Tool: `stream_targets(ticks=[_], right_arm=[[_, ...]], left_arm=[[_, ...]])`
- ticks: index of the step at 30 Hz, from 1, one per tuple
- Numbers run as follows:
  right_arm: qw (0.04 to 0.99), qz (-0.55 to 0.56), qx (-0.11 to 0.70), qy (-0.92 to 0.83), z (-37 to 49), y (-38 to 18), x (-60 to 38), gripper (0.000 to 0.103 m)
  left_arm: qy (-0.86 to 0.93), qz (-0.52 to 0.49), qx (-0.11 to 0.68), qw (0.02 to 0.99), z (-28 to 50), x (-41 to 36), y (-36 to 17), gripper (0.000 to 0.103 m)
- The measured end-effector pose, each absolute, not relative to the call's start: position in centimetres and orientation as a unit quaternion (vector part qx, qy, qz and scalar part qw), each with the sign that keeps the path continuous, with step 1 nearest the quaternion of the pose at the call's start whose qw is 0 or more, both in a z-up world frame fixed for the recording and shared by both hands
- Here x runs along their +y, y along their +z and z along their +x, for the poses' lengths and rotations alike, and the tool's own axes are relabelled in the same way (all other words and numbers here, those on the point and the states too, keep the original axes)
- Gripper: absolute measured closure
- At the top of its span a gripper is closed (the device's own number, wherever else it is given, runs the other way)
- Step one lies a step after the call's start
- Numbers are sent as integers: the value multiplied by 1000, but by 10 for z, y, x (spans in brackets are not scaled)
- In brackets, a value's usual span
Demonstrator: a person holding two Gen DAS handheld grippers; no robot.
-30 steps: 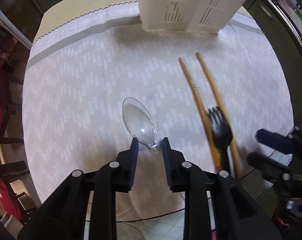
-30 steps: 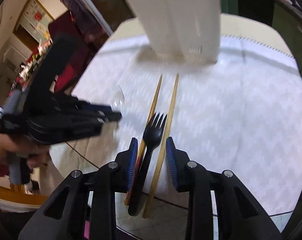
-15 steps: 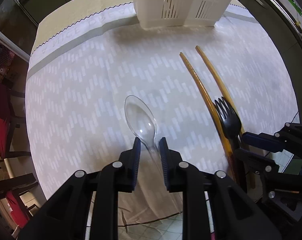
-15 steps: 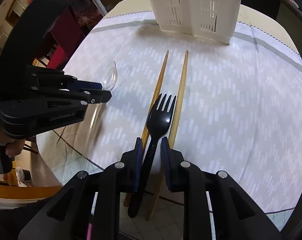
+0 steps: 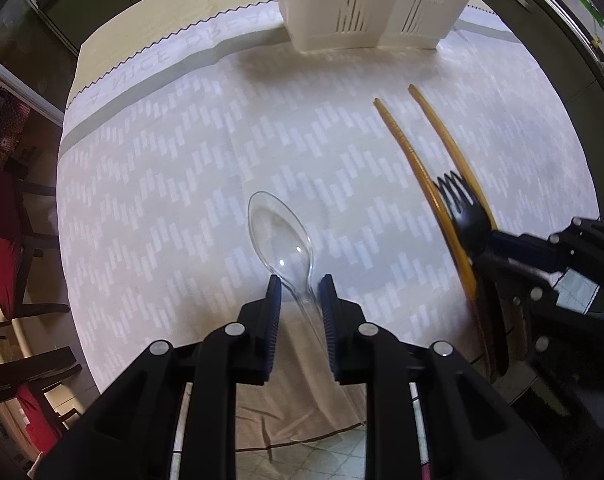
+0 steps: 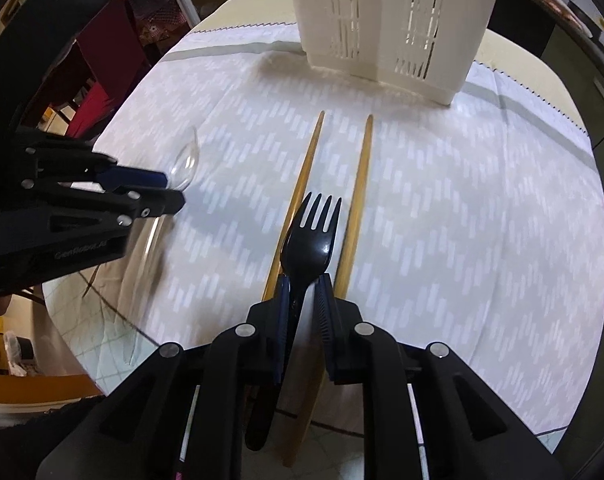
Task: Organize utensils
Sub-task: 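Close the left tool on the clear plastic spoon while the right tool grasps the black fork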
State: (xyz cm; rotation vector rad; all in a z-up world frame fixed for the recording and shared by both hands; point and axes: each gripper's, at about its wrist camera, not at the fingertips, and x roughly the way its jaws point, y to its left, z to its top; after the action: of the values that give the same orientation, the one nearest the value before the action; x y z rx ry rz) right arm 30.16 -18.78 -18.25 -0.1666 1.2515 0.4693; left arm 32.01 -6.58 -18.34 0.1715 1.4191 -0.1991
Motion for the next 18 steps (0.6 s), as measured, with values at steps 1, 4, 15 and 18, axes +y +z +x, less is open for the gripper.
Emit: stream_targets(ticks=[1,4,15,18], right_arm=[[782,-78,580,215,303,-183,-189,87],[779,-83,584,215,305,-185,-191,87],[780,-109,579,213,307,-185,-176,89],[783,-100,577,209,306,-185,-183,94]], left_arm=[[-93,79,649,751,320,-65,-183,82],[-95,79,648,751,320,-60,-185,82],[-91,78,646,754,316,-71,-180,82],[-93,74,648,752,316,-69,-180,82]])
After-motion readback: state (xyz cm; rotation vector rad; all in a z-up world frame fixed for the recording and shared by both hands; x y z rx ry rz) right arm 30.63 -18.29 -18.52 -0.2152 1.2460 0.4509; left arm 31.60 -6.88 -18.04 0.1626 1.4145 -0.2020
